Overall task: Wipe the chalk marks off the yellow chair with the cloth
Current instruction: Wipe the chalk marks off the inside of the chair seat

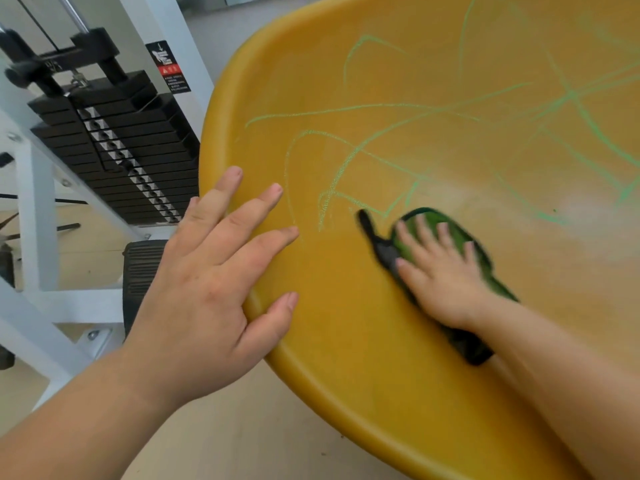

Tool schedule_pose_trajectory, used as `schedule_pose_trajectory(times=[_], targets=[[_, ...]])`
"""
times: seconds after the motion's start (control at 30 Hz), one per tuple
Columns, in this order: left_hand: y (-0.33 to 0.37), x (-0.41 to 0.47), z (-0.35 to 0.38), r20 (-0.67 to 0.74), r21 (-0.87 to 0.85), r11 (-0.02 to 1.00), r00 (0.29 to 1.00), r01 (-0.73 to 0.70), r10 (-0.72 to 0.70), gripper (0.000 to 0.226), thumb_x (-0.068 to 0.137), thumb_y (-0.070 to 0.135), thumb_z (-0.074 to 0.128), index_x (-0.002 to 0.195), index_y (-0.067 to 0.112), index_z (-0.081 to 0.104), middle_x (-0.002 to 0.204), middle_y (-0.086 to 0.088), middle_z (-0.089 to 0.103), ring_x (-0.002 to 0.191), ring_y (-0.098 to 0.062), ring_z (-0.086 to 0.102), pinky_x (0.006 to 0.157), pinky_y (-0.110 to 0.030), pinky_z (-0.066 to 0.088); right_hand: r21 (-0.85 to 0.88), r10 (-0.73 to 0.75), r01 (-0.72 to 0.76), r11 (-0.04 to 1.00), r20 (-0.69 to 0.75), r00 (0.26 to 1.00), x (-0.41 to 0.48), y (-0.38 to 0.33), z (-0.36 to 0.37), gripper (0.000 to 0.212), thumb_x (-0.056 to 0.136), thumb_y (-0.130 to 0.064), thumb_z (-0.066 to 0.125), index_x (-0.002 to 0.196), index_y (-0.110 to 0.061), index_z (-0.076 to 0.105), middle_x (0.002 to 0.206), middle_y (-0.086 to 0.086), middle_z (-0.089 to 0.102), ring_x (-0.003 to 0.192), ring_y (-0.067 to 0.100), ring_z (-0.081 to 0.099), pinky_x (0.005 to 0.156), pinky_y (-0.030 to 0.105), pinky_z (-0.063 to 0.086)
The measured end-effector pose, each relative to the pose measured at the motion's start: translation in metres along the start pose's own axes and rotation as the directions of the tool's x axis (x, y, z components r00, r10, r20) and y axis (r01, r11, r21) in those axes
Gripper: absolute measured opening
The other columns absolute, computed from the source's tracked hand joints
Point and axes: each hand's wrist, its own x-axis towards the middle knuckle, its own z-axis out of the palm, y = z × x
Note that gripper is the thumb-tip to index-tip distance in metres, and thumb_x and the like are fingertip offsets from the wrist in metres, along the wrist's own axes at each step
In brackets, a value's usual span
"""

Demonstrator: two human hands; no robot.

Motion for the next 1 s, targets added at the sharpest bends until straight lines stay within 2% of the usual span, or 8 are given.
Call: schedule_pose_trajectory(times=[0.13,0.23,0.3,0.37,0.47,0.67,0.83,1.0], targets=[[0.002,0.002,0.002,-0.021,0.018,1.0,0.999,0.025,-0.025,0.059,0.084,0.044,0.057,0.131,0.009,0.059,0.152,-0.012,0.04,0.148,-0.034,0.021,0.111,-0.066,0.023,0.231,-0.45,0.439,0.869,-0.005,0.893,-0.049,-0.089,0.005,0.056,0.1,-0.061,0.014,0.141,-0.059,-0.026,0.161,-0.019,-0.035,0.15,0.013,-0.034,0.12,0.036,-0.02],[0.003,0.004,0.0,-0.019,0.033,0.999,0.999,0.029,-0.028,0.062,0.082,0.047,0.057,0.132,0.01,0.058,0.153,-0.011,0.039,0.149,-0.033,0.02,0.113,-0.065,0.02,0.238,-0.515,0.494,0.836,0.03,0.857,-0.052,-0.083,-0.002,0.054,0.107,-0.056,0.016,0.141,-0.06,-0.025,0.16,-0.022,-0.036,0.148,0.008,-0.036,0.12,0.032,-0.022],[0.003,0.004,0.0,-0.018,0.03,0.999,0.999,0.03,-0.03,0.063,0.081,0.047,0.058,0.133,0.011,0.057,0.153,-0.01,0.039,0.149,-0.033,0.02,0.113,-0.066,0.02,0.079,-0.408,0.404,0.912,0.044,0.912,-0.031,-0.052,0.001,0.059,0.092,-0.072,0.002,0.14,-0.059,-0.028,0.16,-0.014,-0.037,0.151,0.017,-0.031,0.124,0.038,-0.017],[0.003,0.004,-0.001,-0.006,0.02,0.999,0.999,0.035,-0.035,0.064,0.081,0.048,0.059,0.133,0.011,0.057,0.154,-0.01,0.038,0.149,-0.032,0.019,0.112,-0.067,0.021,-0.035,-0.163,0.163,0.986,-0.003,0.987,-0.007,-0.01,0.002,0.075,0.079,-0.076,-0.009,0.148,-0.052,-0.025,0.161,-0.004,-0.032,0.155,0.028,-0.022,0.126,0.044,-0.009],[0.001,0.002,-0.002,0.008,0.032,0.999,0.999,0.034,-0.034,0.064,0.081,0.049,0.06,0.134,0.012,0.056,0.154,-0.009,0.037,0.149,-0.032,0.019,0.112,-0.067,0.021,-0.112,0.145,-0.155,0.982,-0.086,0.986,0.014,0.052,-0.009,0.073,0.095,-0.07,0.003,0.16,-0.043,-0.013,0.168,0.005,-0.025,0.156,0.033,-0.017,0.128,0.049,-0.004],[-0.006,-0.001,-0.013,0.001,0.182,0.98,0.997,0.076,-0.077,0.078,0.073,0.064,0.057,0.134,0.016,0.058,0.157,-0.011,0.032,0.149,-0.034,0.017,0.115,-0.065,0.013,-0.06,0.293,-0.299,0.952,-0.091,0.952,0.031,0.069,-0.017,0.069,0.096,-0.073,0.009,0.159,-0.049,-0.009,0.169,0.0,-0.025,0.156,0.031,-0.021,0.126,0.055,-0.008],[-0.022,0.006,-0.019,0.062,0.142,0.953,0.958,0.269,-0.28,0.112,0.071,0.086,0.038,0.158,0.02,0.011,0.166,-0.002,-0.001,0.152,-0.021,-0.006,0.12,-0.055,0.005,0.179,-0.069,0.094,0.979,-0.141,0.988,0.058,-0.04,-0.02,0.058,0.103,-0.065,0.007,0.156,-0.051,-0.011,0.165,-0.007,-0.027,0.154,0.027,-0.024,0.125,0.057,-0.011],[-0.022,0.015,-0.012,0.073,0.039,0.963,0.961,0.265,-0.267,0.121,0.072,0.088,0.036,0.157,0.011,-0.001,0.165,-0.004,-0.008,0.152,-0.02,-0.007,0.12,-0.057,0.011,0.393,-0.414,0.489,0.779,-0.262,0.871,0.008,-0.125,-0.013,0.057,0.101,-0.058,0.014,0.152,-0.056,-0.011,0.165,-0.022,-0.024,0.152,0.007,-0.027,0.124,0.037,-0.016]])
